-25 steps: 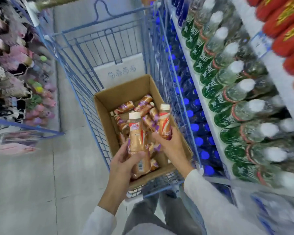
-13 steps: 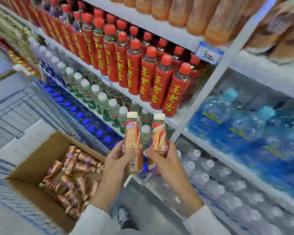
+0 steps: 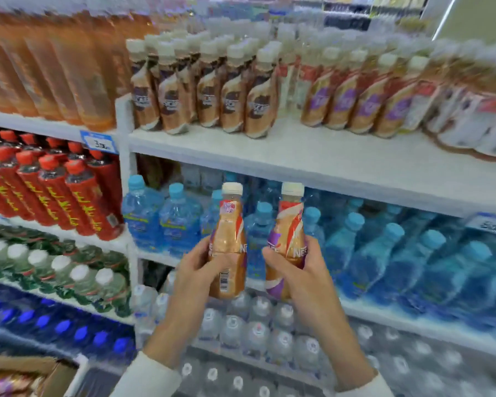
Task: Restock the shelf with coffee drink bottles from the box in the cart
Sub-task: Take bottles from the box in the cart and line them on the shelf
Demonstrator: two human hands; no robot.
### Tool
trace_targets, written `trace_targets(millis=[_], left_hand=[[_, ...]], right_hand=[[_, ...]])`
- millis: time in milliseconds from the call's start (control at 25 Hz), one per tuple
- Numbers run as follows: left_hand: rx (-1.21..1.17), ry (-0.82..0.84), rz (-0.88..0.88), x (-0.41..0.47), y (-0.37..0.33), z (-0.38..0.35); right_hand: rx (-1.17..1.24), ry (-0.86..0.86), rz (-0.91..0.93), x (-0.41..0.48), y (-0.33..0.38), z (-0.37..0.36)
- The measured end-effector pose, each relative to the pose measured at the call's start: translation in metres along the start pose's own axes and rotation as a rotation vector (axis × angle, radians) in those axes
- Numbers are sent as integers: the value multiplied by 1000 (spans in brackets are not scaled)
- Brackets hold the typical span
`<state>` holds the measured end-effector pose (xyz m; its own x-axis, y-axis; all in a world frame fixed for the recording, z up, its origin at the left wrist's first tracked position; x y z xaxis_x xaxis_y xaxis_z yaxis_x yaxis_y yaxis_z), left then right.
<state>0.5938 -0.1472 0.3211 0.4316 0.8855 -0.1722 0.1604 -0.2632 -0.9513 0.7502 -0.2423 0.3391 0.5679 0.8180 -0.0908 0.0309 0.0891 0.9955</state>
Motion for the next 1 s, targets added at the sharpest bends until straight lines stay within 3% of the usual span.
trace_targets(millis=[280, 560, 1000], left_hand=[[40, 216, -104, 30, -36, -130], [206, 277, -423, 105, -110, -224], [502, 435, -393, 161, -89, -232]], right_hand=[[20, -215, 135, 13, 61, 115], [-55, -370, 331, 96, 141, 170], [-210, -320, 248, 141, 115, 177]])
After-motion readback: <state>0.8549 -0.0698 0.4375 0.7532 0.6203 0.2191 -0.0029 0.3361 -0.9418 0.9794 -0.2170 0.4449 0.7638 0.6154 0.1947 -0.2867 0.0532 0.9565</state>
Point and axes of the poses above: each hand's wrist, its own x-axis towards the middle knuckle, its own z-axis out of the back of the hand, y = z × x, the point moved 4 cm from there along x, towards the middle knuckle, and after that the axes turned 2 degrees about z, right-handed, at the moved point
